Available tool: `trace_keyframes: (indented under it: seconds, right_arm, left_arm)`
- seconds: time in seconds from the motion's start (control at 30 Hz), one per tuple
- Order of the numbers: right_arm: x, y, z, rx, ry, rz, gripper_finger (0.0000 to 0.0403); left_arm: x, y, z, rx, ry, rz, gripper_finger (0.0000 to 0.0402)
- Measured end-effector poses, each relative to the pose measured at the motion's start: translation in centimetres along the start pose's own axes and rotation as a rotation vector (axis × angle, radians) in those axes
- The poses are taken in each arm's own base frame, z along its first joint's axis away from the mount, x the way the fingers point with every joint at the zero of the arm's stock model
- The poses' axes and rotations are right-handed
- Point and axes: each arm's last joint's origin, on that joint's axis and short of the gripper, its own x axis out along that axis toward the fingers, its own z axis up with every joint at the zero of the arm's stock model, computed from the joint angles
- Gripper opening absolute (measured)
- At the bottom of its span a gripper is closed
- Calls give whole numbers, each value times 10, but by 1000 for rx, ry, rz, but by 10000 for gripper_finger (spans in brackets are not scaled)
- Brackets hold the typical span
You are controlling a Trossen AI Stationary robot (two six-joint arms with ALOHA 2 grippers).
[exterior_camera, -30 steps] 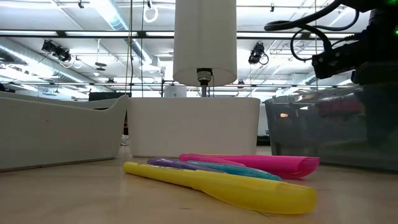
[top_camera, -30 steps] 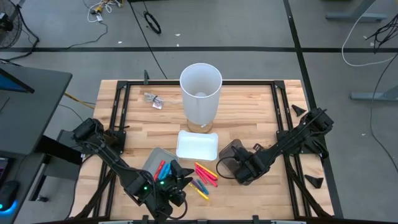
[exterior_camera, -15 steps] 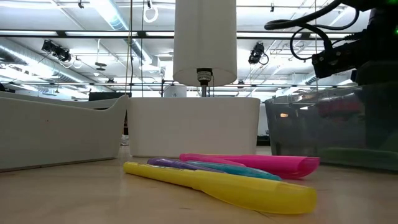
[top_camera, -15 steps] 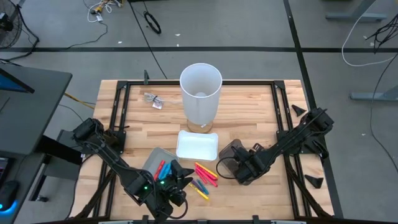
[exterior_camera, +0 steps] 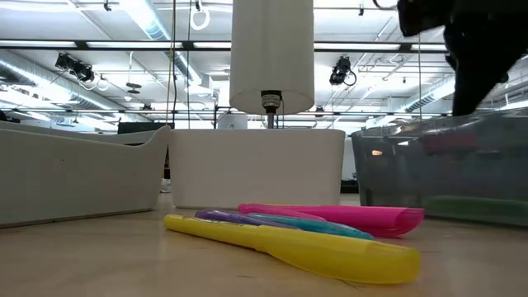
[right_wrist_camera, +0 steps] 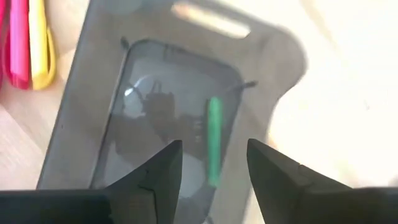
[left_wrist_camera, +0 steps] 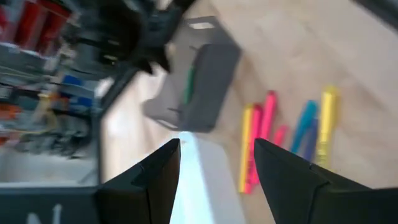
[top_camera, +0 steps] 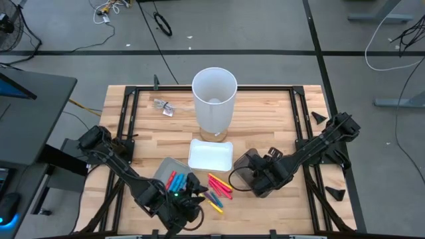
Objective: Pick & Place Markers
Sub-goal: Put the pink pen in the black bin
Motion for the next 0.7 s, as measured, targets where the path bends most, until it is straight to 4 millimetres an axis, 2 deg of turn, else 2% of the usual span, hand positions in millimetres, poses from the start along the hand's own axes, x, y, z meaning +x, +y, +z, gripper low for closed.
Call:
trace_keyframes:
  seconds: [0.13,0.33,0.7]
  right_arm:
    - [-14,-5,5,-1,-86,-31,180]
    - [-30,-13,2,2,-283,-56,180]
    - [-54,-13,-5,28,-667,-67,180]
  left_arm:
    - [7,3,-3,-40,7,-117,211]
    - [17,11,-12,-135,76,-238,211]
    - [39,32,-29,-382,221,-475,211]
